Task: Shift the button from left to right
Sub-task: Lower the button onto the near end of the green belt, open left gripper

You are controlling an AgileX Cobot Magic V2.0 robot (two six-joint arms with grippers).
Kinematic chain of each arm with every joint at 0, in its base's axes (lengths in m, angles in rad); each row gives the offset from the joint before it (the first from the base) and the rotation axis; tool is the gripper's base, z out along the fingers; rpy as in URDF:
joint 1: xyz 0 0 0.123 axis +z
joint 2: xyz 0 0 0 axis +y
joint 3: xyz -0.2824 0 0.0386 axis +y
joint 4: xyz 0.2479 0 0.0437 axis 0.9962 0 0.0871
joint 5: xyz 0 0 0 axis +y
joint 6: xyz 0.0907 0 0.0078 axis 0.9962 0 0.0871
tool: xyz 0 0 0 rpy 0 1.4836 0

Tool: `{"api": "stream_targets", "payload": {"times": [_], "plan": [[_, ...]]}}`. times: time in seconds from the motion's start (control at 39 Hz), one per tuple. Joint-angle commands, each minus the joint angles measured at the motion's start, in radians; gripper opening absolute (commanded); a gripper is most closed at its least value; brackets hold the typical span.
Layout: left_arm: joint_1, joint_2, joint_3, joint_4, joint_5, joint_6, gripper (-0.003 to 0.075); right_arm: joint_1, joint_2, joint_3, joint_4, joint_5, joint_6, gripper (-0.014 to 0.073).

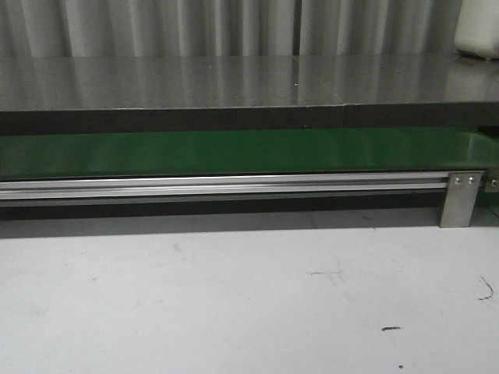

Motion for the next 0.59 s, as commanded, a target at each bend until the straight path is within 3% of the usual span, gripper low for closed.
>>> {"api": "stream_targets", "payload": {"times": [0.0, 0.15, 0.26, 0.41, 0.49, 0.56], "plan": [[-0.052, -0.027, -0.026, -0.010, -0.016, -0.040, 0.0106, -0.005, 0.013, -0.035, 0.000, -0.077, -0.005, 0.0645], [-0.103, 0.016, -0.026, 0.085, -0.008, -0.120, 0.0129, -0.005, 0.013, -0.035, 0.000, -0.077, -0.005, 0.0645], [-0.121, 0.029, -0.026, 0.123, -0.005, -0.142, 0.0256, -0.005, 0.013, -0.035, 0.000, -0.077, -0.005, 0.0645], [-0.134, 0.026, -0.028, 0.077, -0.014, -0.142, 0.0505, -0.005, 0.013, -0.035, 0.000, -0.077, -0.005, 0.0645], [-0.139, 0.026, -0.044, 0.065, 0.001, -0.142, 0.0574, -0.005, 0.013, -0.035, 0.000, -0.077, -0.005, 0.0645], [-0.148, 0.022, -0.077, 0.059, 0.044, -0.142, 0.0589, -0.005, 0.013, -0.035, 0.000, -0.077, -0.005, 0.0645]]}}
